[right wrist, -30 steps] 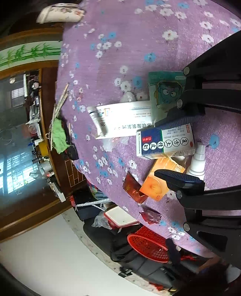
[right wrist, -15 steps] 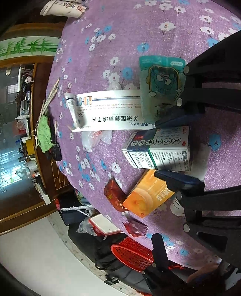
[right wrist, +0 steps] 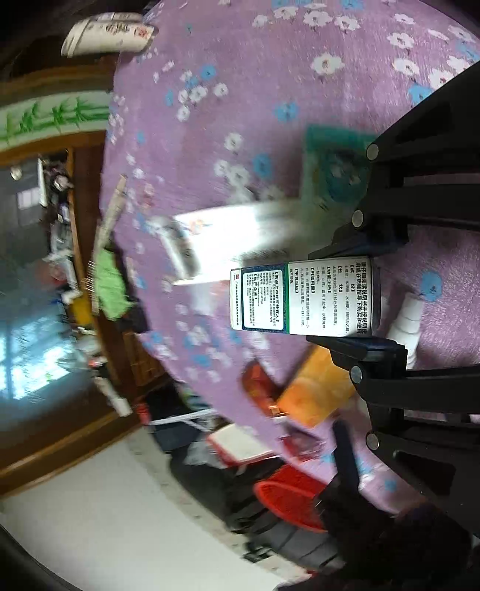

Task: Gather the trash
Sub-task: 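Grasp the green-and-white medicine box with the right gripper while the left gripper grasps the white spray bottle, then lift the medicine box and spray bottle off the table in both grippers, then carry both items over the red basket and open both grippers, then grasp the red-and-white plastic bag with the left gripper while the right gripper grasps the orange box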

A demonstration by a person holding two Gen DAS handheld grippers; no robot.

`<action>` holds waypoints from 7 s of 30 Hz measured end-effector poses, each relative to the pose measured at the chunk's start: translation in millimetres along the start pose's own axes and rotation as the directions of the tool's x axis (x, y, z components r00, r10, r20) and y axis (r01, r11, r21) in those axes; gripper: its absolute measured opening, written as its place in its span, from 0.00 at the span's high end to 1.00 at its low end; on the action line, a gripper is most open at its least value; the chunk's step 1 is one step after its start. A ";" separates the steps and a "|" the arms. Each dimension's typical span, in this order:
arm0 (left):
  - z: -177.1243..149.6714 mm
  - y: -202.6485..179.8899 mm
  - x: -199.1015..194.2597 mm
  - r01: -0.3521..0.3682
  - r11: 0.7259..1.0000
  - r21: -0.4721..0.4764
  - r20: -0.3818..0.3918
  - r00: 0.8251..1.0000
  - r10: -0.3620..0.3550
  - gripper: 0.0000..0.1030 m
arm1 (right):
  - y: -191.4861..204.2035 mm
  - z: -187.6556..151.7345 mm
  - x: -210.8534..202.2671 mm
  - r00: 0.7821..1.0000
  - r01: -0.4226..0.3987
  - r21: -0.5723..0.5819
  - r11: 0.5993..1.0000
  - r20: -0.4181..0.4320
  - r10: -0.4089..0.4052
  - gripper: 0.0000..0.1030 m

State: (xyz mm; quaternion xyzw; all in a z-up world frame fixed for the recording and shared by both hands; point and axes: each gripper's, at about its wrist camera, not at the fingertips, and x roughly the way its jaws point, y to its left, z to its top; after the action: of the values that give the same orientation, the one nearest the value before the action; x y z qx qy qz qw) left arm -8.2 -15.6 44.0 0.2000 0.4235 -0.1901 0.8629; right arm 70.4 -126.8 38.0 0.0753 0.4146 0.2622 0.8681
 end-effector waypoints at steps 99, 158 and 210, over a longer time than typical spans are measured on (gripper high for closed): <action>-24.5 74.4 -25.5 -0.049 0.895 -0.443 0.277 0.942 0.189 0.72 | 42.4 -13.9 -33.0 0.990 0.099 0.021 0.995 0.101 -0.101 0.64; -111.0 136.4 -151.3 -0.075 0.775 -0.627 0.262 0.917 0.301 0.72 | 160.3 -40.8 -54.0 0.994 -0.088 -0.129 0.988 0.053 0.096 0.64; -129.6 165.1 -137.2 -0.120 0.786 -0.606 0.162 0.949 0.270 0.42 | 132.4 18.7 -21.6 0.985 -0.155 -0.047 0.987 0.063 0.158 0.51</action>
State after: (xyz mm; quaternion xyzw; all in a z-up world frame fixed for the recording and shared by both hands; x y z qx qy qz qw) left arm -89.0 211.7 112.3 -0.0590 0.3309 0.0188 0.9416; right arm 21.4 -23.6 110.9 0.0982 0.3729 0.3354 0.8595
